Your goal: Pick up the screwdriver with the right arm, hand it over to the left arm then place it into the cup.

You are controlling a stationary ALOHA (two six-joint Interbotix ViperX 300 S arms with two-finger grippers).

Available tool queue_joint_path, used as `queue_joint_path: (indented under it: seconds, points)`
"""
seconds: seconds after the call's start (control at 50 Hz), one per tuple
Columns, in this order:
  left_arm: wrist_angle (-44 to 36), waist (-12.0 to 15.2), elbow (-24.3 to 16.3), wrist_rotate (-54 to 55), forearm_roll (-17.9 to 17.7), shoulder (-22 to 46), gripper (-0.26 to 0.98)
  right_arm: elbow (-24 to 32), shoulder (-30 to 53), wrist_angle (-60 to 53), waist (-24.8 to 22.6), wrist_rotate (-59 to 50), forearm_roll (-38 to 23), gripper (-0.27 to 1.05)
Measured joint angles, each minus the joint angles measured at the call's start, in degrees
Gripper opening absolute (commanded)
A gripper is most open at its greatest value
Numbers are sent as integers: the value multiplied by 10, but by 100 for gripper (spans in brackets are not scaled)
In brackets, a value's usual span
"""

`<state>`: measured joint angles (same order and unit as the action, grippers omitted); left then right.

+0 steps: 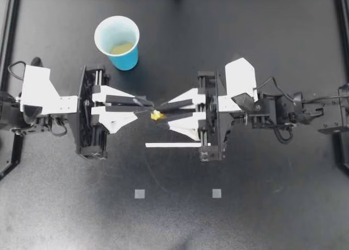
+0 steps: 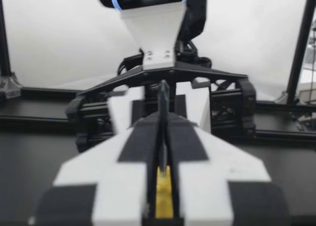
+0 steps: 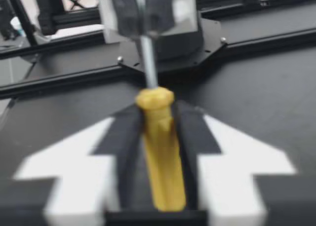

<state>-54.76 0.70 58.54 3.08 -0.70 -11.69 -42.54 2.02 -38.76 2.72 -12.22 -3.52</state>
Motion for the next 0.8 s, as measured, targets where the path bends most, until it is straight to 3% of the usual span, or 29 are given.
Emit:
queue_joint_path:
  seconds: [0.08,0.38,0.56,0.8]
  points:
    - [0,0,0,2,0,-1,2,0,0,0,0,1,7,73]
    - [0,2,15,-21,-10,-7,2,-1,-14,0,0,4,11,72]
    - [2,48,50,-84,-64,-27,2,-24,-54,-4,0,4,11,72]
    - [1,134,80,-174,-123,-74,2,-48,-84,-22,0,3,11,72]
